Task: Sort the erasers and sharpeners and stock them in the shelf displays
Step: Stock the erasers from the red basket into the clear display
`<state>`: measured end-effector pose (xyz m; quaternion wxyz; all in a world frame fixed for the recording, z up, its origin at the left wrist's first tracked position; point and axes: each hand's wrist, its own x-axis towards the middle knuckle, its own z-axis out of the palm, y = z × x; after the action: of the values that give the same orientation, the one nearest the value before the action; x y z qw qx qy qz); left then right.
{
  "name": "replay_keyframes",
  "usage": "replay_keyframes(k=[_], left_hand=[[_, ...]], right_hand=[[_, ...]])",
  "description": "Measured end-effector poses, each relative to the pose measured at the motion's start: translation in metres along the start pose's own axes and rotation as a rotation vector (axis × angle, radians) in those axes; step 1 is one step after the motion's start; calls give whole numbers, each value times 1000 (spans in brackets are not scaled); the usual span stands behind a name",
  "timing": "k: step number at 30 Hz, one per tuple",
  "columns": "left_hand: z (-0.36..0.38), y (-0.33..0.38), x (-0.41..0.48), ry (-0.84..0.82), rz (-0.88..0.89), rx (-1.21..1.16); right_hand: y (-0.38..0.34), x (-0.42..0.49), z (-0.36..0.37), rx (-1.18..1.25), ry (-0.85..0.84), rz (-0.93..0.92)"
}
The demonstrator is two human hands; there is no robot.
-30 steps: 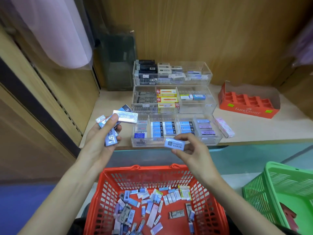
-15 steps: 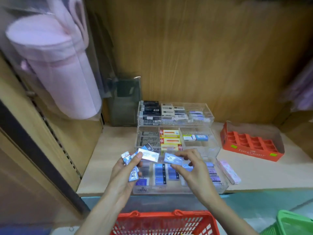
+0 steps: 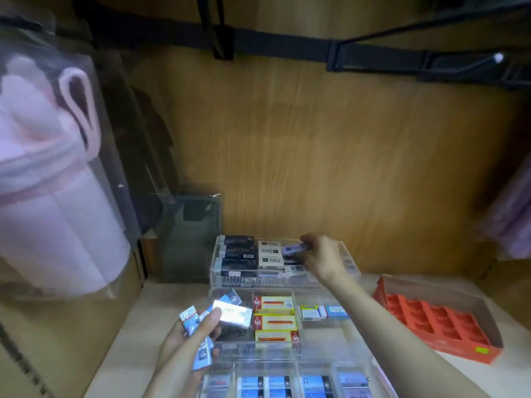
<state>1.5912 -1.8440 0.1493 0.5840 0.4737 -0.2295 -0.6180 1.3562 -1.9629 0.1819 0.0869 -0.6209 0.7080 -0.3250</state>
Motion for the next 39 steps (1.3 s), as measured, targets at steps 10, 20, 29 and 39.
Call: replay_keyframes(k=[10,20,29,39], left_hand=[[2,-5,6,-12,-17,16],[-1,-1,-26,-148,-42,-31],[-13,-4,-73,-297,-101,7],[-21,-4,-89,-357,-219,41]], right_hand=[[6,20,18,-36,-18,102],[-28,-93,-7,564,-149,-73],[-52,-208,-10,628,-272,-208],[-46,-230,-20,626,-271,-177]])
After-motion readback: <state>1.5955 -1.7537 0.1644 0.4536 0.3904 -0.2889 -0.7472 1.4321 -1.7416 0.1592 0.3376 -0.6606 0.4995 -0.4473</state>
